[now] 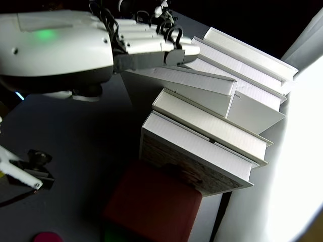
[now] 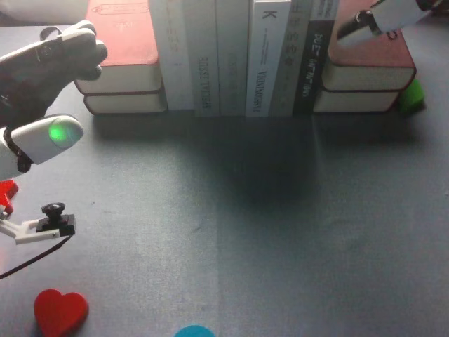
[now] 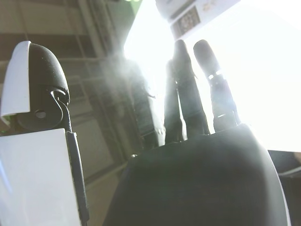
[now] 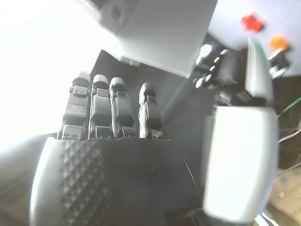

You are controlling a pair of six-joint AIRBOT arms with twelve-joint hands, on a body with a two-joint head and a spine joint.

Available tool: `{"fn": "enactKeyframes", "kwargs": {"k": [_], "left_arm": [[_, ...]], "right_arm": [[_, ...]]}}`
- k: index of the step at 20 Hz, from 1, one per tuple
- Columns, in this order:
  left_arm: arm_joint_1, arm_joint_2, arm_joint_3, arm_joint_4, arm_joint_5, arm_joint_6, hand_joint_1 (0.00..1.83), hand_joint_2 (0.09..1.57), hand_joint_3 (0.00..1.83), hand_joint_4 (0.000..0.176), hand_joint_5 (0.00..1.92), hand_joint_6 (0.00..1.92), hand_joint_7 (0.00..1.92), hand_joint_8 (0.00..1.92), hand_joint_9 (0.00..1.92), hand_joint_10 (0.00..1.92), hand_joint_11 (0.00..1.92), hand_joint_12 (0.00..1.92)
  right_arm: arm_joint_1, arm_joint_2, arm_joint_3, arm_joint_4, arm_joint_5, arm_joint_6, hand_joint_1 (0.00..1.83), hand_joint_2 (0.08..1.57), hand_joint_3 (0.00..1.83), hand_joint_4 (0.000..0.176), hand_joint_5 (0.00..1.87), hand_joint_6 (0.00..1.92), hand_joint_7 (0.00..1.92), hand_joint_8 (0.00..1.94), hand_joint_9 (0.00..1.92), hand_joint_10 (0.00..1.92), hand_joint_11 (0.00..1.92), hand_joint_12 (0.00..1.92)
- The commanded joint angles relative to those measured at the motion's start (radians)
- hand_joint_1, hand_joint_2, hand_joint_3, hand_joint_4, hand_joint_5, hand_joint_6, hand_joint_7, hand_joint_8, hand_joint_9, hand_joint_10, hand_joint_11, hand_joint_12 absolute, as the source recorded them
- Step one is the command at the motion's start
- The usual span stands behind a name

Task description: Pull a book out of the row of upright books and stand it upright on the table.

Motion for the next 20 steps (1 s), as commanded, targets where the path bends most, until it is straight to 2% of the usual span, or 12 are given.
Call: {"fn": "enactKeyframes", "kwargs": {"k": [1,4,8,9,10,12,14,15,16,18,19,20], "left_arm": [[-0.009,-0.004,0.005,-0.025,-0.115,-0.011,1.05,0.91,0.00,0.000,0.76,0.03,0.42,0.01,0.49,0.01,0.00,1.29],[-0.010,-0.004,0.004,-0.025,-0.115,-0.011,1.05,0.92,0.00,0.001,0.79,0.03,0.49,0.03,0.52,0.02,0.00,1.31],[-0.014,-0.006,0.006,-0.023,-0.115,-0.011,1.01,0.91,0.00,0.016,0.78,0.03,0.40,0.00,0.51,0.02,0.00,1.29],[-0.014,-0.006,0.006,-0.023,-0.115,-0.011,1.01,0.91,0.00,0.015,0.79,0.03,0.41,0.00,0.52,0.02,0.00,1.33],[-0.013,-0.006,0.006,-0.023,-0.115,-0.011,1.01,0.91,0.00,0.017,0.79,0.03,0.42,0.00,0.52,0.02,0.00,1.31],[-0.014,-0.006,0.005,-0.021,-0.115,-0.011,1.01,0.89,0.00,0.016,0.80,0.03,0.39,0.00,0.54,0.03,0.00,1.33],[-0.018,-0.008,0.007,-0.019,-0.114,-0.011,1.02,0.90,0.00,0.014,0.80,0.03,0.41,0.01,0.52,0.02,0.00,1.36],[-0.020,-0.008,0.007,-0.018,-0.114,-0.011,1.01,0.91,0.00,0.000,0.79,0.02,0.39,0.00,0.53,0.02,0.00,1.40],[-0.020,-0.008,0.007,-0.017,-0.114,-0.011,1.01,0.91,0.00,0.000,0.79,0.02,0.39,0.00,0.55,0.03,0.00,1.42],[-0.021,-0.008,0.007,-0.017,-0.114,-0.011,1.00,0.90,0.00,0.003,0.80,0.02,0.41,0.01,0.56,0.03,0.00,1.41],[-0.023,-0.008,0.007,-0.016,-0.114,-0.011,1.01,0.90,0.00,0.012,0.79,0.02,0.42,0.01,0.55,0.02,0.00,1.37],[-0.026,-0.008,0.007,-0.014,-0.114,-0.011,1.00,0.90,0.00,0.025,0.78,0.02,0.42,0.00,0.54,0.02,0.00,1.34]], "right_arm": [[0.034,-0.001,-0.014,-0.017,0.063,0.049,1.16,0.83,0.00,0.170,0.01,0.00,0.00,0.00,0.00,0.00,0.00,0.00],[0.096,0.005,-0.042,-0.219,0.078,0.169,1.24,0.86,0.00,0.159,0.03,0.01,0.00,0.00,0.00,0.00,0.00,0.00],[0.124,0.002,-0.067,-0.339,0.082,0.209,1.18,0.82,0.00,0.176,0.07,0.02,0.00,0.00,0.00,0.00,0.00,0.00],[0.132,0.000,-0.067,-0.362,0.082,0.223,1.18,0.83,0.00,0.172,0.07,0.02,0.00,0.00,0.00,0.00,0.00,0.00],[0.138,-0.002,-0.066,-0.379,0.082,0.230,1.19,0.84,0.00,0.145,0.08,0.02,0.00,0.00,0.00,0.00,0.00,0.00],[0.140,-0.012,-0.066,-0.427,0.081,0.241,1.21,0.86,0.00,0.150,0.10,0.03,0.00,0.00,0.00,0.00,0.00,0.00],[0.151,-0.018,-0.066,-0.479,0.073,0.265,1.23,0.86,0.00,0.124,0.16,0.05,0.00,0.00,0.00,0.00,0.00,0.00],[0.152,-0.022,-0.065,-0.487,0.071,0.267,1.23,0.86,0.00,0.128,0.16,0.05,0.00,0.00,0.00,0.00,0.00,0.00],[0.152,-0.024,-0.063,-0.490,0.070,0.267,1.23,0.85,0.00,0.124,0.16,0.04,0.00,0.00,0.00,0.00,0.00,0.00],[0.151,-0.028,-0.058,-0.504,0.064,0.267,1.23,0.85,0.00,0.114,0.19,0.05,0.00,0.00,0.00,0.00,0.01,0.01],[0.151,-0.029,-0.055,-0.514,0.059,0.268,1.25,0.85,0.00,0.098,0.23,0.06,0.00,0.00,0.00,0.00,0.01,0.01],[0.150,-0.030,-0.052,-0.518,0.051,0.270,1.23,0.85,0.00,0.104,0.25,0.04,0.00,0.00,0.00,0.00,0.00,0.15]]}}
